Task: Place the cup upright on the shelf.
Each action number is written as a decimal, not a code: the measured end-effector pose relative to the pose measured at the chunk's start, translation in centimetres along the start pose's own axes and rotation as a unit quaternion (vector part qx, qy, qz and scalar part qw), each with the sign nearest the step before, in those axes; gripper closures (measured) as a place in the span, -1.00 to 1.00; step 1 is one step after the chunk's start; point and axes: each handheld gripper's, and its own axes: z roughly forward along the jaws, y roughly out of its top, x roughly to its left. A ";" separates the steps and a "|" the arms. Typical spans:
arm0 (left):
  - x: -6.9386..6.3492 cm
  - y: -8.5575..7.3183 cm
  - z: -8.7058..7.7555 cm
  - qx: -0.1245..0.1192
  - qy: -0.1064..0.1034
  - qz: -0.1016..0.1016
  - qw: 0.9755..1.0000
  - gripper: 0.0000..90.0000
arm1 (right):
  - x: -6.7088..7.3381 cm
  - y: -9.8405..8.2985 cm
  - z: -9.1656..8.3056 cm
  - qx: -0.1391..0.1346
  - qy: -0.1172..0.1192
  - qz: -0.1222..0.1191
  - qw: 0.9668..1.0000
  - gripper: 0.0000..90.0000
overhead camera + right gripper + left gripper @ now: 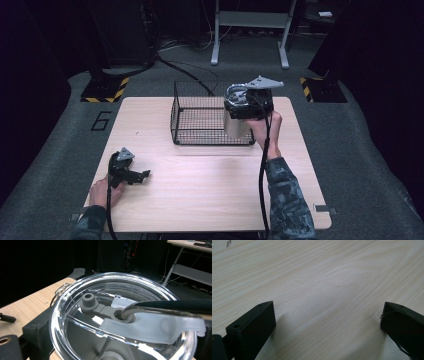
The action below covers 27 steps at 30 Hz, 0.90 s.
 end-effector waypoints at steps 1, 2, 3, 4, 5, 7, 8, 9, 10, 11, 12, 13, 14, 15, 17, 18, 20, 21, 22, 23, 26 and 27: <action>0.0 0.0 0.0 -0.001 0.000 -0.001 1.000 -1.00 | 0.0 0.2 0.2 0.001 0.000 -0.001 1.000 -0.92; 0.0 0.0 0.0 -0.001 0.000 -0.001 1.000 -1.00 | -0.1 0.4 0.4 0.000 0.001 -0.001 1.000 -0.92; 0.0 0.0 0.0 -0.001 0.000 -0.002 1.000 -1.00 | -0.1 0.5 0.5 0.001 0.000 -0.002 1.000 -0.92; 0.0 0.0 0.0 -0.001 0.000 -0.001 1.000 -1.00 | -0.2 0.8 0.7 0.003 -0.002 -0.004 1.000 -0.92; 0.0 0.0 0.0 -0.001 0.000 -0.001 1.000 -1.00 | -0.2 0.9 0.8 0.002 -0.003 -0.003 1.000 -0.92; 0.0 0.0 0.0 -0.001 0.000 -0.002 1.000 -1.00 | -0.4 1.2 1.2 0.001 -0.004 -0.004 1.000 -0.92; 0.0 0.0 0.0 -0.001 0.000 -0.002 1.000 -1.00 | -0.5 1.3 1.4 0.002 -0.005 -0.002 1.000 -0.92; 0.0 0.0 0.0 -0.001 0.000 -0.002 1.000 -1.00 | -0.6 1.4 1.6 0.002 -0.007 -0.002 1.000 -0.92; 0.0 0.0 0.0 -0.001 0.000 -0.002 1.000 -1.00 | -0.7 1.4 1.8 0.003 -0.007 0.000 1.000 -0.92; 0.0 0.0 0.0 -0.001 0.000 -0.002 1.000 -1.00 | -0.8 1.4 2.0 0.005 -0.008 0.003 1.000 -0.92; 0.0 0.0 0.0 -0.001 0.000 -0.002 1.000 -1.00 | -1.0 1.4 2.3 0.006 -0.009 0.005 1.000 -0.92; 0.0 0.0 0.0 -0.001 0.000 -0.002 1.000 -1.00 | -1.1 1.5 2.5 0.008 -0.010 0.009 1.000 -0.92; 0.0 0.0 0.0 -0.001 0.000 -0.002 1.000 -1.00 | -1.2 1.5 2.7 0.008 -0.011 0.006 1.000 -0.92; 0.0 0.0 0.0 -0.001 0.000 -0.002 1.000 -1.00 | -1.3 1.5 2.9 0.011 -0.013 0.011 1.000 -0.92; 0.0 0.0 0.0 -0.001 0.001 -0.002 1.000 -1.00 | -1.5 1.5 3.4 0.012 -0.015 0.012 1.000 -0.92; 0.0 0.0 0.0 -0.001 0.001 -0.002 1.000 -1.00 | -1.7 1.4 3.6 0.010 -0.016 0.009 1.000 -0.92; 0.0 0.0 0.0 -0.001 0.000 -0.002 1.000 -1.00 | -1.8 1.4 4.1 0.011 -0.020 0.011 1.000 -0.92; 0.0 0.0 0.0 -0.001 0.000 -0.002 1.000 -1.00 | -1.9 1.4 4.3 0.010 -0.021 0.017 1.000 -0.92; 0.0 0.0 0.0 -0.001 0.000 -0.002 1.000 -1.00 | -2.0 1.4 4.5 0.009 -0.021 0.017 1.000 -0.92; 0.0 0.0 0.0 -0.001 0.000 -0.002 1.000 -1.00 | -2.1 1.4 4.8 0.010 -0.020 0.016 1.000 -0.92; 0.0 0.0 0.0 0.000 0.000 -0.001 1.000 -1.00 | -2.1 1.4 5.7 0.013 -0.024 0.016 0.999 -0.92; 0.0 0.0 0.0 -0.001 0.000 -0.001 1.000 -1.00 | -2.2 1.3 6.1 0.014 -0.027 0.018 0.999 -0.92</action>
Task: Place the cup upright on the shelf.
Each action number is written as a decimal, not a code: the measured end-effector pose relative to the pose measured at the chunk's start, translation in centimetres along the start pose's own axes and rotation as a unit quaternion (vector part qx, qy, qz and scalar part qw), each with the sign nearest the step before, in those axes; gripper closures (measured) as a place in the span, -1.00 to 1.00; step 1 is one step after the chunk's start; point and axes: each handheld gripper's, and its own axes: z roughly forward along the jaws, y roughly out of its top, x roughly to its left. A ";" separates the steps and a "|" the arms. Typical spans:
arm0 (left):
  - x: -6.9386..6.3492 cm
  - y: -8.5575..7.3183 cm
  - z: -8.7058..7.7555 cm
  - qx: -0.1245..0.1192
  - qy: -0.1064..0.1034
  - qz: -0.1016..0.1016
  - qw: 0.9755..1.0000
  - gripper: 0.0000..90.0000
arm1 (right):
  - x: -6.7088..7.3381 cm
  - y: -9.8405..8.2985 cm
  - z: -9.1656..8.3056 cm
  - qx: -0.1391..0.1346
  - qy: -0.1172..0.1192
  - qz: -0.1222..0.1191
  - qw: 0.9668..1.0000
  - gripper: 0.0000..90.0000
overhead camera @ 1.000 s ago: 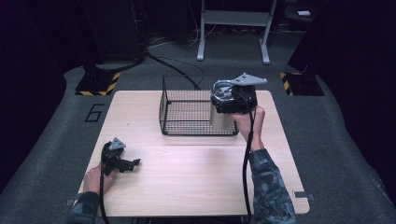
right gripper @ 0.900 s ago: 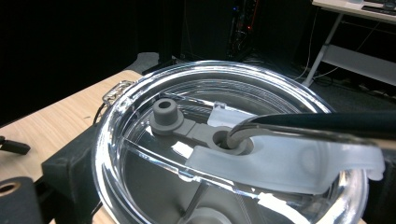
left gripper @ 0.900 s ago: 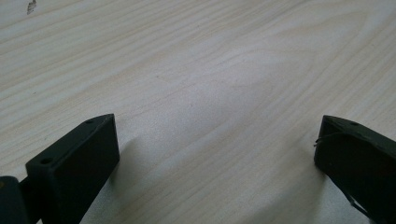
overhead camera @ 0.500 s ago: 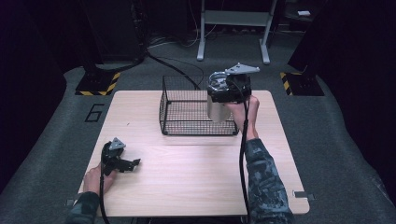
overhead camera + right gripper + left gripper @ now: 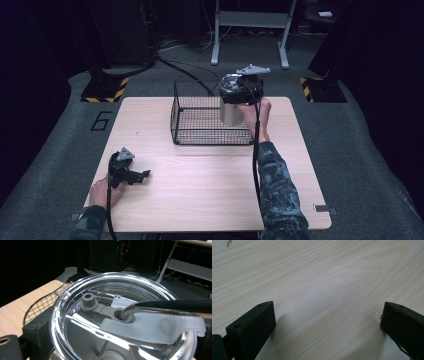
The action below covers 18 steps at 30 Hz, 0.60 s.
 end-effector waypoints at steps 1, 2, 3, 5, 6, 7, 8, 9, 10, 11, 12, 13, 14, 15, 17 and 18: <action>0.0 0.0 0.0 0.000 0.000 -0.001 1.000 -1.00 | 0.0 0.0 0.3 0.000 0.000 0.003 1.000 -0.92; 0.0 0.0 0.0 0.000 0.000 0.000 1.000 -1.00 | 0.0 -0.1 0.5 0.002 -0.001 0.006 1.000 -0.92; 0.0 0.0 0.0 0.000 0.000 0.000 1.000 -1.00 | -0.1 -0.2 1.0 0.003 -0.001 0.008 1.000 -0.92; 0.0 0.0 0.0 0.000 0.001 0.000 1.000 -1.00 | -0.1 -0.3 1.5 0.005 -0.001 0.011 1.000 -0.92; 0.0 0.0 0.0 0.000 0.001 0.000 1.000 -1.00 | -0.1 -0.4 1.9 0.007 -0.003 0.014 1.000 -0.92; 0.0 0.0 0.0 0.000 0.000 0.000 1.000 -1.00 | -0.2 -0.4 2.2 0.007 -0.002 0.012 1.000 -0.92; 0.0 0.0 0.0 0.000 0.001 0.000 1.000 -1.00 | -0.2 -0.5 2.5 0.007 -0.003 0.017 1.000 -0.92; 0.0 0.0 0.0 0.001 0.000 0.000 1.000 -1.00 | -0.2 -0.6 2.7 0.009 -0.003 0.021 1.000 -0.92; 0.0 0.0 0.1 -0.006 0.003 -0.001 1.000 -1.00 | -0.2 -0.7 3.0 0.010 -0.003 0.023 1.000 -0.92; 0.0 0.0 0.1 -0.004 0.003 -0.001 1.000 -1.00 | -0.2 -0.8 3.3 0.009 -0.002 0.024 1.000 -0.92; 0.0 0.0 0.0 0.000 0.002 0.000 1.000 -1.00 | -0.2 -0.9 3.6 0.010 -0.001 0.025 1.000 -0.92; 0.0 0.0 0.0 0.001 0.001 0.002 1.000 -1.00 | -0.2 -1.0 3.9 0.010 -0.002 0.026 1.000 -0.92; 0.0 0.0 0.0 0.002 0.001 0.004 1.000 -1.00 | -0.1 -1.2 4.1 0.010 -0.003 0.027 1.000 -0.92; 0.0 0.0 0.0 0.003 0.001 0.004 1.000 -1.00 | -0.1 -1.3 4.5 0.012 -0.007 0.030 0.999 -0.92; 0.0 0.0 0.0 0.002 0.001 0.004 1.000 -1.00 | -0.1 -1.6 5.2 0.016 -0.010 0.027 0.999 -0.92; 0.0 0.0 0.0 0.002 0.001 0.004 1.000 -1.00 | -0.1 -1.7 5.5 0.019 -0.011 0.032 0.999 -0.92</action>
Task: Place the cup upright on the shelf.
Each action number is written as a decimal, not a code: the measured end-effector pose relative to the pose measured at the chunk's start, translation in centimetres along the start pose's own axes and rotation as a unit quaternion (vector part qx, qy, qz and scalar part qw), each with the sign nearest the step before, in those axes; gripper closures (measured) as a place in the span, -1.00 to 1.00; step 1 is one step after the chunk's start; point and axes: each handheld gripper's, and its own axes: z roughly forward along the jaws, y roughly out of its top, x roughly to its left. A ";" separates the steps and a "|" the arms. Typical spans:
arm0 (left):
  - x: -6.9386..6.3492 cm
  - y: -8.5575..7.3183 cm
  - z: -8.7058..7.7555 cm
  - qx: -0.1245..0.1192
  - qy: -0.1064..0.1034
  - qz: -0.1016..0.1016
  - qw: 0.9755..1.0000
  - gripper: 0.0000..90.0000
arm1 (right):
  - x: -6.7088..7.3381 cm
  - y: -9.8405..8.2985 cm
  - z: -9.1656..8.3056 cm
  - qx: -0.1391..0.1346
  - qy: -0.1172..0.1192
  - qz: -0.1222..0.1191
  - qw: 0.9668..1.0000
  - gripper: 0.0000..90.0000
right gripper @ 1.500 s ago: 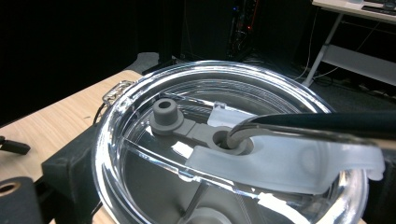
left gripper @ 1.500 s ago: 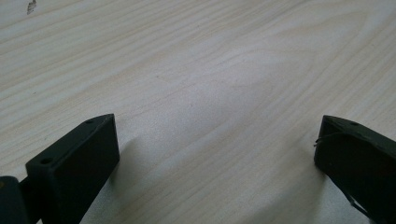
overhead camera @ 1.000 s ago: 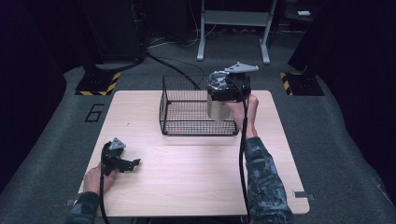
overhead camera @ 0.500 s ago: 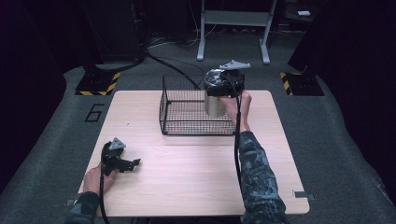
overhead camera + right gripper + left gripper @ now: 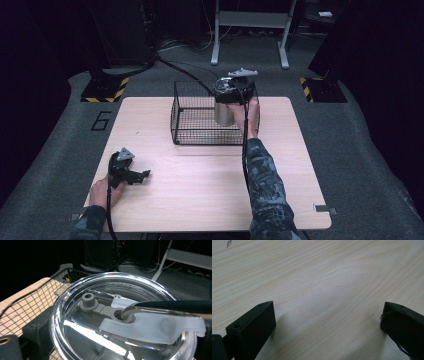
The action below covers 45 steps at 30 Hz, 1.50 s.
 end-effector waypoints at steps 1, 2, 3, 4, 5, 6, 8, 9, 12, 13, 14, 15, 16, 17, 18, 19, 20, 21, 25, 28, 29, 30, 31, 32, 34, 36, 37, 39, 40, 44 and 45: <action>0.0 0.0 0.0 0.000 0.000 0.000 1.000 -1.00 | 0.0 -0.2 0.4 0.002 0.001 0.002 1.000 -0.92; 0.0 0.0 0.0 0.000 0.000 0.000 1.000 -1.00 | 0.0 -0.3 0.6 0.002 0.003 0.008 1.000 -0.92; 0.0 0.0 0.0 0.000 0.000 0.000 1.000 -1.00 | -0.1 -0.5 0.9 0.002 0.005 0.006 1.000 -0.92; 0.0 0.0 0.0 0.000 0.000 0.000 1.000 -1.00 | 0.0 -0.6 1.0 0.003 0.006 0.008 1.000 -0.92; 0.0 0.0 0.0 0.001 -0.001 -0.001 1.000 -1.00 | 0.1 -0.7 1.2 0.004 0.007 0.010 1.000 -0.92; 0.0 0.0 0.0 0.001 -0.001 -0.001 1.000 -1.00 | 0.2 -0.8 1.5 0.006 0.007 0.011 1.000 -0.92; 0.0 0.0 0.0 0.001 -0.001 -0.001 1.000 -1.00 | 0.3 -1.0 1.9 0.010 0.008 0.013 1.000 -0.92; 0.0 0.0 0.0 0.001 -0.001 -0.001 1.000 -1.00 | 0.4 -1.1 2.0 0.011 0.009 0.014 1.000 -0.92; 0.0 0.0 0.0 0.001 -0.001 -0.001 1.000 -1.00 | 0.7 -1.4 2.6 0.018 0.011 0.016 1.000 -0.92; 0.0 0.0 0.0 0.001 -0.001 -0.001 1.000 -1.00 | 0.9 -1.4 2.8 0.020 0.010 0.012 1.000 -0.92; 0.0 0.0 0.0 0.001 -0.001 -0.001 1.000 -1.00 | 0.9 -1.5 3.0 0.022 0.011 0.008 1.000 -0.92; 0.0 0.0 0.0 0.001 -0.001 -0.001 1.000 -1.00 | 1.1 -1.6 3.2 0.025 0.011 0.013 1.000 -0.92; 0.0 0.0 0.0 0.001 -0.001 -0.001 1.000 -1.00 | 1.1 -1.7 3.4 0.025 0.012 0.010 1.000 -0.92; 0.0 0.0 0.0 0.002 -0.001 0.001 1.000 -1.00 | 1.1 -1.8 3.5 0.027 0.012 0.013 0.999 -0.92; 0.0 0.0 0.0 0.001 -0.001 -0.001 1.000 -1.00 | 1.2 -1.9 3.7 0.030 0.012 0.017 0.999 -0.92; 0.0 0.0 0.0 0.001 -0.001 -0.001 1.000 -1.00 | 1.2 -1.9 3.8 0.031 0.012 0.014 0.999 -0.92; 0.0 0.0 0.0 0.001 -0.001 -0.001 1.000 -1.00 | 1.2 -2.0 3.9 0.033 0.012 0.017 0.999 -0.92; -0.1 0.0 0.0 -0.003 0.000 -0.006 1.000 -1.00 | 1.3 -2.1 4.1 0.037 0.013 0.020 0.999 -0.92; 0.0 0.0 0.0 -0.002 0.000 -0.004 1.000 -1.00 | 1.3 -2.5 4.6 0.042 0.015 0.022 0.999 -0.92; 0.0 0.0 0.0 -0.002 0.000 -0.004 1.000 -1.00 | 1.3 -2.8 4.9 0.044 0.015 0.023 0.999 -0.92; 0.0 0.0 0.0 -0.002 0.000 -0.004 1.000 -1.00 | 1.3 -2.9 5.0 0.048 0.015 0.025 0.998 -0.92; 0.0 0.0 0.0 -0.002 0.000 -0.004 1.000 -1.00 | 1.4 -3.0 5.2 0.051 0.013 0.024 0.998 -0.92; 0.0 0.0 0.0 -0.002 0.000 -0.004 1.000 -1.00 | 1.4 -3.1 5.4 0.052 0.013 0.018 0.998 -0.92; 0.0 0.0 0.0 -0.002 0.000 -0.004 1.000 -1.00 | 1.5 -3.1 5.5 0.056 0.012 0.018 0.998 -0.92; 0.0 0.0 0.0 -0.002 0.000 -0.004 1.000 -1.00 | 1.6 -3.3 5.7 0.061 0.011 0.016 0.998 -0.92; 0.0 0.0 0.0 -0.002 0.000 -0.004 1.000 -1.00 | 1.8 -3.4 5.9 0.065 0.010 0.018 0.998 -0.92; 0.0 0.0 0.0 -0.002 0.000 -0.004 1.000 -1.00 | 1.7 -3.5 6.0 0.067 0.013 0.011 0.998 -0.92; 0.0 0.0 0.0 -0.002 0.000 -0.004 1.000 -1.00 | 1.8 -3.5 6.0 0.062 0.011 0.015 0.998 -0.92; 0.0 0.0 0.0 -0.002 0.000 -0.004 1.000 -1.00 | 1.9 -3.6 6.0 0.064 0.012 0.018 0.998 -0.92; 0.0 0.0 0.0 -0.002 0.000 -0.004 1.000 -1.00 | 1.7 -3.8 5.8 0.065 0.015 0.013 0.998 -0.92; 0.0 0.0 0.0 -0.002 0.000 -0.004 1.000 -1.00 | 1.7 -3.9 5.7 0.065 0.017 0.015 0.998 -0.92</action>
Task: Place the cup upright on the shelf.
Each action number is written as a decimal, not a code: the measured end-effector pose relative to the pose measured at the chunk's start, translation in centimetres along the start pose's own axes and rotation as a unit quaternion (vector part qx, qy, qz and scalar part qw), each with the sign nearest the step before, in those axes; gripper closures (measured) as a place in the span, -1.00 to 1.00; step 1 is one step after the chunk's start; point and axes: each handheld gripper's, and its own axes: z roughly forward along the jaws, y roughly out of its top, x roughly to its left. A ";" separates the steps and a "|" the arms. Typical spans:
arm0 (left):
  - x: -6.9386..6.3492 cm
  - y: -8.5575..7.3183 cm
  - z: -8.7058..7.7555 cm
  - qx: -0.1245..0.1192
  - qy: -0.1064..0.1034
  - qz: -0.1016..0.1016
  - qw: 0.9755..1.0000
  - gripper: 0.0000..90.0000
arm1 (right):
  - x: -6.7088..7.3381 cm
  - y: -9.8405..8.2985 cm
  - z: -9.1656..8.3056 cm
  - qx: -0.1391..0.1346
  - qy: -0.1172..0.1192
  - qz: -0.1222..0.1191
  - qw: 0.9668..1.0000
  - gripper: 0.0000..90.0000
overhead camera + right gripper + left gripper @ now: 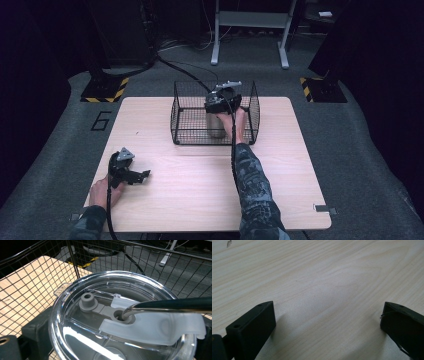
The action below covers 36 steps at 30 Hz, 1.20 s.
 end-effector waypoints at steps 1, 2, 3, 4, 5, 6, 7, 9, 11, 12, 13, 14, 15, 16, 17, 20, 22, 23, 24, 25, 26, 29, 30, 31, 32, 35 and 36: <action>0.0 0.0 0.0 0.000 0.000 0.000 1.000 -1.00 | -0.1 -0.1 -0.1 0.003 0.002 -0.003 1.000 -0.92; 0.0 0.0 0.0 0.000 0.000 0.000 1.000 -1.00 | -0.2 -0.2 -0.1 0.004 0.005 -0.010 1.000 -0.92; 0.0 0.0 0.0 0.000 0.000 0.000 1.000 -1.00 | -0.1 -0.3 -0.3 0.005 0.005 -0.010 1.000 -0.92; 0.0 0.0 0.0 0.000 0.000 0.000 1.000 -1.00 | -0.3 -0.4 -0.4 0.004 0.009 -0.015 1.000 -0.92; 0.0 0.0 0.0 0.000 0.000 0.000 1.000 -1.00 | -0.3 -0.5 -0.5 0.007 0.010 -0.011 1.000 -0.92; 0.0 0.0 0.0 0.000 0.000 0.000 1.000 -1.00 | -0.4 -0.6 -0.6 0.007 0.012 -0.011 1.000 -0.92; 0.0 0.0 0.0 0.000 0.000 0.000 1.000 -1.00 | -0.6 -0.7 -0.7 0.007 0.015 -0.013 1.000 -0.93; 0.0 0.0 0.0 0.000 0.000 0.000 1.000 -1.00 | -0.6 -0.7 -0.9 0.010 0.016 -0.010 1.000 -0.93; 0.0 0.0 0.0 0.000 0.000 0.000 1.000 -1.00 | -0.5 -0.7 -1.0 0.016 0.015 -0.015 1.000 -0.93; 0.0 0.0 0.0 0.000 0.000 0.000 1.000 -1.00 | -0.4 -0.6 -1.0 0.019 0.016 -0.018 1.000 -0.93; 0.0 0.0 0.0 0.000 0.000 0.000 1.000 -1.00 | -0.2 -0.6 -1.0 0.017 0.015 -0.020 1.000 -0.94; 0.0 0.0 0.0 0.000 0.000 0.000 1.000 -1.00 | -0.2 -0.6 -1.0 0.020 0.017 -0.019 0.999 -0.98; 0.0 0.0 0.0 0.000 0.000 0.000 1.000 -1.00 | 0.0 -0.5 -1.0 0.028 0.020 -0.011 0.999 -1.00; 0.0 0.0 0.0 0.000 0.000 0.000 1.000 -1.00 | 0.0 -0.4 -0.9 0.032 0.020 -0.015 0.999 -1.00; 0.0 0.0 0.0 0.000 0.000 0.000 1.000 -1.00 | 0.0 -0.4 -1.0 0.035 0.020 -0.021 0.999 -1.00; 0.0 0.0 0.0 0.000 0.000 0.000 1.000 -1.00 | 0.3 -0.4 -1.3 0.036 0.016 -0.012 0.999 -1.00; 0.0 0.0 0.0 0.000 0.000 0.000 1.000 -1.00 | 0.3 -0.4 -1.6 0.041 0.022 -0.010 0.999 -1.00; 0.0 0.0 0.0 0.000 0.000 0.000 1.000 -1.00 | 0.4 -0.4 -1.8 0.043 0.021 -0.006 0.999 -1.00; 0.0 0.0 0.0 0.000 0.000 0.000 1.000 -1.00 | 0.3 -0.5 -1.9 0.043 0.019 -0.008 0.999 -1.00; 0.0 0.0 0.0 0.000 0.000 0.000 1.000 -1.00 | 0.3 -0.5 -2.1 0.043 0.022 -0.009 0.999 -1.00; 0.0 0.0 0.0 0.000 0.000 0.000 1.000 -1.00 | 0.3 -0.6 -2.4 0.046 0.022 -0.002 0.999 -1.00; 0.0 0.0 0.0 0.000 0.000 0.000 1.000 -1.00 | 0.0 -0.9 -3.0 0.041 0.025 -0.006 0.999 -1.00; 0.0 0.0 0.0 0.000 0.000 0.000 1.000 -1.00 | -0.2 -1.0 -3.4 0.036 0.028 -0.011 0.999 -1.00; 0.0 0.0 0.0 0.000 0.000 -0.001 1.000 -1.00 | -0.3 -1.1 -3.7 0.035 0.029 -0.010 0.999 -1.00; 0.0 0.0 0.0 0.000 0.000 0.000 1.000 -1.00 | -0.3 -1.2 -3.9 0.034 0.029 -0.006 0.999 -1.00; 0.0 0.0 0.0 0.000 0.000 0.000 1.000 -1.00 | -0.5 -1.4 -4.9 0.027 0.033 -0.012 0.999 -1.00; 0.0 0.0 0.0 0.000 0.000 0.000 1.000 -1.00 | -0.5 -1.4 -5.1 0.025 0.034 -0.006 0.999 -1.00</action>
